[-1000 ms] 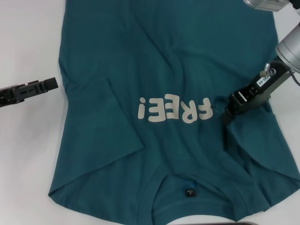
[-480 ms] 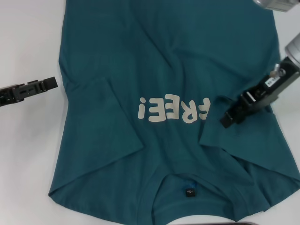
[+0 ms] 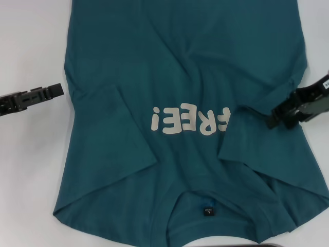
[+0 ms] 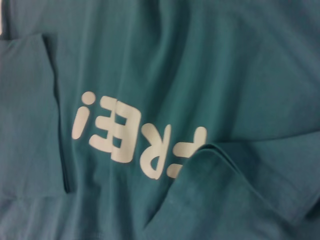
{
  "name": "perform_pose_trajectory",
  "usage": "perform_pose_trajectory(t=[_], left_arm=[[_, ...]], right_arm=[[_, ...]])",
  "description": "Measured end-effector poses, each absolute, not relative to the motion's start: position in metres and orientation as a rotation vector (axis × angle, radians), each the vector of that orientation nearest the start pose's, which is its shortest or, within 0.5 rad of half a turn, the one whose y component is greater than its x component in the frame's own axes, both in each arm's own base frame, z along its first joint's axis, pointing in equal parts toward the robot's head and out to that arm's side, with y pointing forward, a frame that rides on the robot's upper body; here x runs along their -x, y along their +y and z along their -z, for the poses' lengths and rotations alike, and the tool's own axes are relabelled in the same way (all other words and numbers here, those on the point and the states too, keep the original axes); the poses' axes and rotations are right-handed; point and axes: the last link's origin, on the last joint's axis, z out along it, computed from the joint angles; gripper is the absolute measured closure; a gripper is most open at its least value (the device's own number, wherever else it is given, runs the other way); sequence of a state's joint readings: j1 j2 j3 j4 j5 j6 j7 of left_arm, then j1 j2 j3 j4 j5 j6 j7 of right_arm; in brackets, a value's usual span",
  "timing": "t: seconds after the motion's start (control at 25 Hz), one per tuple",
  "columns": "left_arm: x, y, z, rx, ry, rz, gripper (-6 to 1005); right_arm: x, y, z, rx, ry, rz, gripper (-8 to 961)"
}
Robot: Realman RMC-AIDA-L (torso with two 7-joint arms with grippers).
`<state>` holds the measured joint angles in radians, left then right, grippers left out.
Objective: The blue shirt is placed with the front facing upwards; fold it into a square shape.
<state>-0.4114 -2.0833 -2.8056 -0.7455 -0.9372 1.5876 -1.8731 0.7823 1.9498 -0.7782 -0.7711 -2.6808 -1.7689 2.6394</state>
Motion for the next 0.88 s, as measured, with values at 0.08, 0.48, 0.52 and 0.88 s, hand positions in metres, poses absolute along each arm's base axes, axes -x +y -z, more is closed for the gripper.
perform_pose_trajectory(t=[0.08, 0.48, 0.52, 0.88], left_arm=[[0.334, 0.294, -0.043, 2.237, -1.467, 0.766, 63], [0.334, 0.295, -0.042, 2.234, -1.469, 0.767, 64], [0.334, 0.295, -0.042, 2.233, -1.470, 0.766, 64], [0.334, 0.294, -0.042, 2.230, -1.471, 0.765, 64]], right_arm=[[-0.263, 0.355, -0.050, 2.287, 1.939, 0.375, 325], [-0.274, 0.360, -0.053, 2.207, 1.919, 0.382, 324], [-0.275, 0.361, -0.054, 2.201, 1.921, 0.374, 324], [-0.275, 0.365, -0.049, 2.164, 1.938, 0.330, 325]])
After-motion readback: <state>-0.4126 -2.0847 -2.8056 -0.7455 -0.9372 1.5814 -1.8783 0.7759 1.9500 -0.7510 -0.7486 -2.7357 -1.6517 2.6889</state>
